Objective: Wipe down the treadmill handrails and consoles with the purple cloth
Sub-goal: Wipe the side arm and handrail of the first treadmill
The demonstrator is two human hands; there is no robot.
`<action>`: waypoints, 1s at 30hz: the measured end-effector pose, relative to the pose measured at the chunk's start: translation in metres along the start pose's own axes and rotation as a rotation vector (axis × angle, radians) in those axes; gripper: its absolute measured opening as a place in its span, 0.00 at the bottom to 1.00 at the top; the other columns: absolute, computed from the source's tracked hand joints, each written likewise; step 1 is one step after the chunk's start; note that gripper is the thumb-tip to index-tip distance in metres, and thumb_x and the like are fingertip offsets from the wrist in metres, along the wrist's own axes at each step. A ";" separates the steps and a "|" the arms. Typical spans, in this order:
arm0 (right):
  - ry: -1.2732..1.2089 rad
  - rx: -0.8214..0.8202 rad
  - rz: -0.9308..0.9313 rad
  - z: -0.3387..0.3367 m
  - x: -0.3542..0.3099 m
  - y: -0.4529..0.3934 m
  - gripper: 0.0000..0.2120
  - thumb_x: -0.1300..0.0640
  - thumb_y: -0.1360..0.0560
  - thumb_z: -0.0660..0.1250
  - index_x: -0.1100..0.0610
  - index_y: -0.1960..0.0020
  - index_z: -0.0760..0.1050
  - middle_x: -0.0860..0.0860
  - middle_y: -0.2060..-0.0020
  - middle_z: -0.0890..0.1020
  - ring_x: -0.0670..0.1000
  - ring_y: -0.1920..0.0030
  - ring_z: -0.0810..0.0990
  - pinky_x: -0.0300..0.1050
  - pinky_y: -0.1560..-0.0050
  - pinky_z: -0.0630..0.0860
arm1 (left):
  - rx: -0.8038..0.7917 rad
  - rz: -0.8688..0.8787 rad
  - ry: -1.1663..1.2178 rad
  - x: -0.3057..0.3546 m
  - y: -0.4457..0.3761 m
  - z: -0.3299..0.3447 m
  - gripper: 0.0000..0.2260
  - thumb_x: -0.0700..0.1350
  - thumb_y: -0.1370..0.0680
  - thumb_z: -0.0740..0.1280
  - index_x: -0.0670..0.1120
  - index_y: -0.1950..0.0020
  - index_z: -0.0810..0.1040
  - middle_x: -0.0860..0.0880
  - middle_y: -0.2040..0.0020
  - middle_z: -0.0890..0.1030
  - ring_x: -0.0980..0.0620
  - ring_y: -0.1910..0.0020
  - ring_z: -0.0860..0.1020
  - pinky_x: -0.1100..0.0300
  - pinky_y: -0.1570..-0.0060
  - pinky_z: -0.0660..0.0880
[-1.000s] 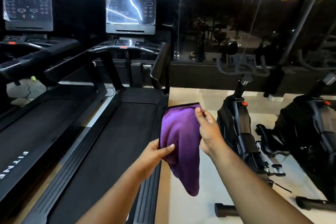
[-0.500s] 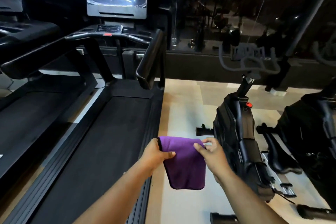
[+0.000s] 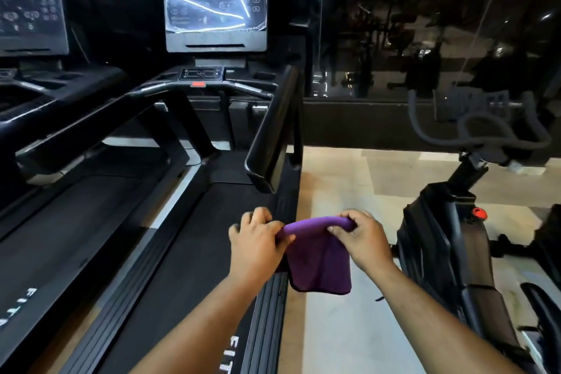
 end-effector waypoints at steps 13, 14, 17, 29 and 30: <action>-0.085 0.186 -0.354 0.101 -0.107 -0.237 0.23 0.40 0.24 0.65 0.50 0.32 0.75 0.49 0.39 0.81 0.56 0.35 0.76 0.66 0.36 0.72 | 0.150 -0.486 0.316 -0.074 -0.183 -0.005 0.06 0.56 0.19 0.66 0.56 0.46 0.78 0.58 0.52 0.79 0.50 0.44 0.78 0.48 0.44 0.69; -0.028 0.065 -0.317 0.127 -0.102 -0.239 0.29 0.37 0.22 0.61 0.50 0.26 0.70 0.52 0.30 0.76 0.57 0.28 0.70 0.71 0.31 0.67 | 0.111 -0.530 0.257 -0.083 -0.189 0.000 0.07 0.56 0.19 0.66 0.55 0.46 0.79 0.57 0.48 0.78 0.50 0.42 0.76 0.49 0.44 0.68; 0.107 -0.371 -0.298 0.205 -0.073 -0.206 0.38 0.28 0.22 0.51 0.41 0.17 0.46 0.50 0.17 0.43 0.57 0.18 0.39 0.77 0.26 0.51 | 0.133 -0.607 0.567 -0.107 -0.198 0.020 0.05 0.51 0.17 0.66 0.53 0.45 0.79 0.52 0.43 0.79 0.52 0.42 0.78 0.51 0.41 0.72; 0.000 -0.408 -0.308 0.218 -0.069 -0.246 0.28 0.33 0.21 0.53 0.30 0.21 0.55 0.40 0.18 0.39 0.52 0.19 0.33 0.85 0.32 0.51 | 0.229 -0.393 0.919 -0.088 -0.256 0.038 0.29 0.54 0.19 0.53 0.48 0.18 0.60 0.54 0.19 0.61 0.62 0.21 0.60 0.59 0.20 0.57; -0.011 -0.408 -0.299 0.216 -0.066 -0.228 0.29 0.32 0.21 0.50 0.30 0.21 0.51 0.40 0.18 0.36 0.52 0.20 0.30 0.84 0.31 0.51 | 0.258 -0.381 0.992 -0.087 -0.256 0.038 0.29 0.53 0.19 0.53 0.47 0.18 0.60 0.53 0.18 0.62 0.61 0.21 0.61 0.58 0.20 0.57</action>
Point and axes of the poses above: each hand's wrist, its own y-axis away from the middle knuckle, its own z-axis out of the palm, x = y × z, the point moved 6 cm from there along -y, towards the middle knuckle
